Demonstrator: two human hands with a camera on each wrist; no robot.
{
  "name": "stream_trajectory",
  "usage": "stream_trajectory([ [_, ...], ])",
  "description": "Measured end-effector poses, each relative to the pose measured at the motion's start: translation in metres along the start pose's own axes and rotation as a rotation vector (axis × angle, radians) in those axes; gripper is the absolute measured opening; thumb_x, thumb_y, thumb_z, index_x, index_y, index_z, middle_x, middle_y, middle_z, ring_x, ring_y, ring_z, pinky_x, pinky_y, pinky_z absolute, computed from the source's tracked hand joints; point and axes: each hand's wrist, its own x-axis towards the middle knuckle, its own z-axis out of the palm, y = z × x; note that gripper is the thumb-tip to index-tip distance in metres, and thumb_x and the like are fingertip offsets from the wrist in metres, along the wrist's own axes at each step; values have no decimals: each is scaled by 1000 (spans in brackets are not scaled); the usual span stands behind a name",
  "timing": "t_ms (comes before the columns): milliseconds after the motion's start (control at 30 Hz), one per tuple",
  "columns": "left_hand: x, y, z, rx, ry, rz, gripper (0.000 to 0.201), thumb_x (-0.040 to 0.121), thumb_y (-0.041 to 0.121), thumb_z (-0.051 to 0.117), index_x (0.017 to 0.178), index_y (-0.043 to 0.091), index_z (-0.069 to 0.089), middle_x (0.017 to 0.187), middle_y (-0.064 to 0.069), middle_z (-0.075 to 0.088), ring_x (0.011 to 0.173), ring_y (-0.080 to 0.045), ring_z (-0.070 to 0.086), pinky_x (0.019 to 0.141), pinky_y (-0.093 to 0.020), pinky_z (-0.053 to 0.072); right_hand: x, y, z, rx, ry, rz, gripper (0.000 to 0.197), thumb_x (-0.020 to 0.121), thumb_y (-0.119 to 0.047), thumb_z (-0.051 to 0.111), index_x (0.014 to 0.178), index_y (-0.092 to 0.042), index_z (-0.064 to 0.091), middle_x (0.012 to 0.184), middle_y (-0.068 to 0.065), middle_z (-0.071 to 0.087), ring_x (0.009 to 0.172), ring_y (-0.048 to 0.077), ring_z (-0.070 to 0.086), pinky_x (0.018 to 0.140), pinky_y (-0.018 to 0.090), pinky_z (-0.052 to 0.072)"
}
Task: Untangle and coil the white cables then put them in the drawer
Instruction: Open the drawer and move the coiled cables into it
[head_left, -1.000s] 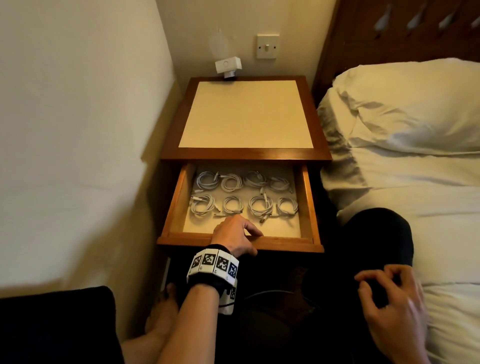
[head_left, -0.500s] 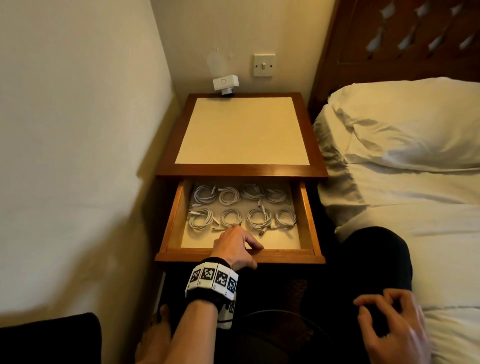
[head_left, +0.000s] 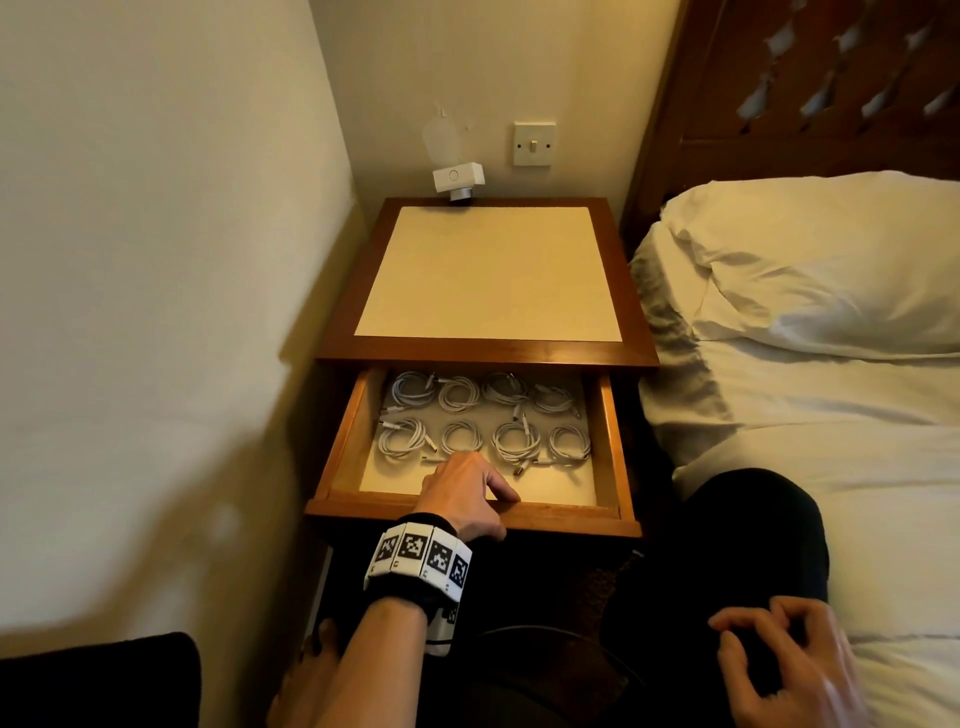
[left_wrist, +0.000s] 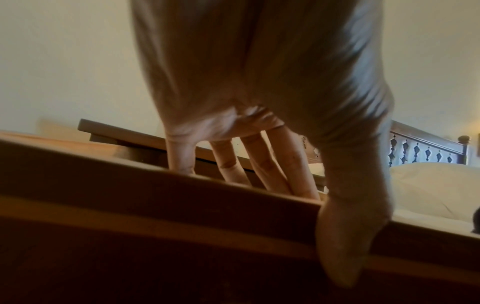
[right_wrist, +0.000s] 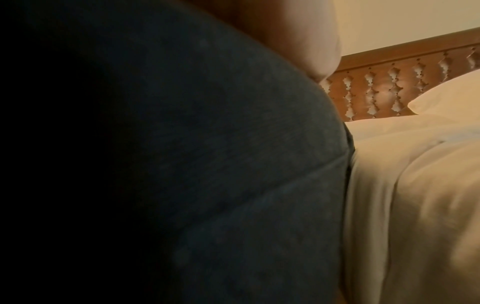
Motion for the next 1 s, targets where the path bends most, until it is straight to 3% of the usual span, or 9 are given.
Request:
stream_trajectory([
  [267,5,7,5,-32,28,-3,47,55,24,86,99,36,75,104,14,69,99,-11,58,87,-36,50,3,5,1,13,-38,-1,25,70,-41,49,70,-29,71,81,-2,39,64,24,50,84,2,32],
  [433,9,5,6,-30,14,4,48,55,22,85,100,35,75,103,13,69,99,-12,59,87,-36,52,3,7,0,27,-39,-19,17,71,-41,50,73,-36,65,82,-5,36,65,22,50,85,2,32],
  [733,19,5,-2,-54,90,-20,45,59,17,85,99,37,75,105,15,69,97,-7,55,87,-30,48,3,2,-1,28,-17,-20,24,71,-40,50,70,-28,70,80,0,39,63,27,51,83,9,34],
  [800,16,1,-2,-164,72,23,46,61,15,88,103,30,74,105,13,70,96,-6,59,88,-28,50,1,4,-1,14,-19,-13,27,71,-40,49,69,-25,72,81,1,40,64,28,51,81,10,35],
  [867,8,-1,-5,-417,167,49,38,63,18,88,98,26,75,100,10,72,91,-5,62,84,-24,50,0,2,1,-8,-9,2,31,71,-40,48,69,-22,73,82,2,42,66,30,52,76,13,36],
  [933,-4,-1,-3,-736,418,-53,13,66,14,83,75,18,74,77,4,71,69,-9,61,65,-20,50,-2,-2,2,-40,5,33,33,72,-40,47,71,-20,74,85,2,43,71,34,55,72,24,38],
  [1000,-15,-8,4,-1018,598,-308,20,70,11,67,53,14,57,53,-1,55,48,-15,45,44,-23,35,-4,-7,3,-65,4,68,33,73,-40,47,73,-21,73,88,0,43,77,35,56,69,29,36],
])
